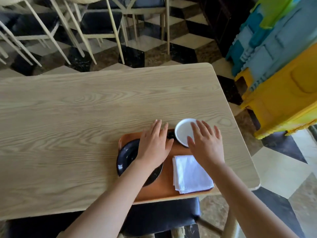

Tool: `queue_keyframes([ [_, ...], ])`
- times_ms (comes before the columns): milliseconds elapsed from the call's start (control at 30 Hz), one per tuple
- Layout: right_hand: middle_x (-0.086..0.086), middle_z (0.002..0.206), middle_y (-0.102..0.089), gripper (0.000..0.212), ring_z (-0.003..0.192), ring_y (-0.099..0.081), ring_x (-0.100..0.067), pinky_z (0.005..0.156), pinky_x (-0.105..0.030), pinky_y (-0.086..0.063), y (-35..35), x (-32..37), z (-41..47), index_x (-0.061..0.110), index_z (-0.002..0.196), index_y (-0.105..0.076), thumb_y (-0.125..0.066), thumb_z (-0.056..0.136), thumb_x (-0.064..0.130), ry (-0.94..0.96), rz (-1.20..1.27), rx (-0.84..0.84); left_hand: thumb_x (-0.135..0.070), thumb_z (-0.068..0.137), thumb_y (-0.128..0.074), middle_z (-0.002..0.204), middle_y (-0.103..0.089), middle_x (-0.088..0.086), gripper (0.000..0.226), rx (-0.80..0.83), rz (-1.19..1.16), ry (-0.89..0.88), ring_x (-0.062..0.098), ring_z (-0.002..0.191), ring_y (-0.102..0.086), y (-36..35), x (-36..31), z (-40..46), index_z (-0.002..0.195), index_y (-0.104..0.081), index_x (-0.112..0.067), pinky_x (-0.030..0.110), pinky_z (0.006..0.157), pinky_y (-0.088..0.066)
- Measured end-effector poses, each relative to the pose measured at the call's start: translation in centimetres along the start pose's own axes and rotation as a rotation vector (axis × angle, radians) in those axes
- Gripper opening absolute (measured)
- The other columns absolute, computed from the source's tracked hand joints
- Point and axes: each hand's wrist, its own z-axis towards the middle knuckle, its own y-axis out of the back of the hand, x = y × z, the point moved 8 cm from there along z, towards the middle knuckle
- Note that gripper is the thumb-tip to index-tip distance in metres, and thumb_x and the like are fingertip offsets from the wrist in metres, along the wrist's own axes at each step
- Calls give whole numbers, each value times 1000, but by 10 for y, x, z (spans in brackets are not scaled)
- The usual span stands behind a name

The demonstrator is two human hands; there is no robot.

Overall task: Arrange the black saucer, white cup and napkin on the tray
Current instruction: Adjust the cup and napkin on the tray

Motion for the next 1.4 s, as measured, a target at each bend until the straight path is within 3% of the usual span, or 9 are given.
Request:
queue_keyframes([
  [100, -20, 124, -60, 46, 116, -55, -35, 94, -54, -41, -15, -26, 15, 2, 118, -56, -63, 76, 19, -89, 22, 110, -44, 95, -33, 156, -18, 9, 61, 89, -6, 44, 22, 144, -10, -17, -11, 29, 145, -19, -12, 48, 112, -18],
  [167, -18, 128, -57, 46, 121, -50, -33, 95, -48, -39, -23, -34, 16, 3, 121, -53, -62, 77, 14, -120, 50, 165, -40, 92, -42, 150, -31, 11, 59, 80, -6, 31, 25, 139, -24, -23, -18, 36, 141, -28, -11, 48, 110, -22],
  [233, -13, 129, -57, 46, 120, -49, -31, 91, -43, -40, -27, -38, 15, 6, 125, -50, -55, 79, 10, -154, 124, 193, -35, 88, -50, 125, -57, 12, 49, 27, -26, 11, 31, 117, -50, -23, -20, 38, 130, -43, -11, 43, 98, -33],
  [333, -7, 134, -52, 53, 113, -51, -33, 81, -39, -45, -31, -43, 11, 15, 135, -39, -46, 84, 6, -267, 356, 253, -28, 85, -58, 102, -68, 11, 40, 0, -240, 57, 33, 95, -61, -22, -15, 37, 120, -53, -11, 37, 80, -42],
  [567, -13, 127, -58, 58, 115, -51, -29, 80, -24, -36, -37, -56, 8, 19, 134, -46, -38, 82, -6, -427, 617, 262, -18, 86, -61, 125, -63, 2, 38, 73, -724, 245, 14, 118, -54, -35, 9, 34, 124, -58, -14, 25, 99, -39],
  [767, -12, 118, -64, 59, 108, -57, -28, 83, -36, -50, -41, -52, 3, 23, 129, -50, -39, 78, -6, -464, 688, 282, -15, 83, -65, 118, -67, -1, 35, 63, -783, 272, 9, 109, -59, -31, 20, 25, 118, -63, -15, 16, 93, -40],
  [933, -7, 109, -65, 60, 104, -59, -27, 80, -49, -54, -45, -40, -2, 26, 124, -54, -38, 76, -5, -472, 781, 315, -15, 82, -66, 105, -64, -12, 34, 51, -789, 300, 0, 93, -54, -25, 32, 12, 116, -64, -17, -7, 74, -34],
  [1100, -8, 114, -63, 62, 104, -59, -27, 74, -39, -58, -44, -30, -5, 28, 126, -53, -35, 77, -5, -458, 802, 335, -17, 83, -66, 116, -67, -6, 35, 58, -819, 308, 5, 107, -59, -29, 41, 1, 118, -63, -18, 17, 90, -42],
  [1400, -2, 111, -65, 55, 104, -59, -20, 75, -34, -56, -45, -31, -7, 32, 122, -53, -39, 80, -1, -433, 868, 320, -18, 84, -64, 123, -63, -1, 40, 29, -780, 321, 10, 112, -56, -29, 39, -3, 124, -58, -17, 23, 95, -42],
])
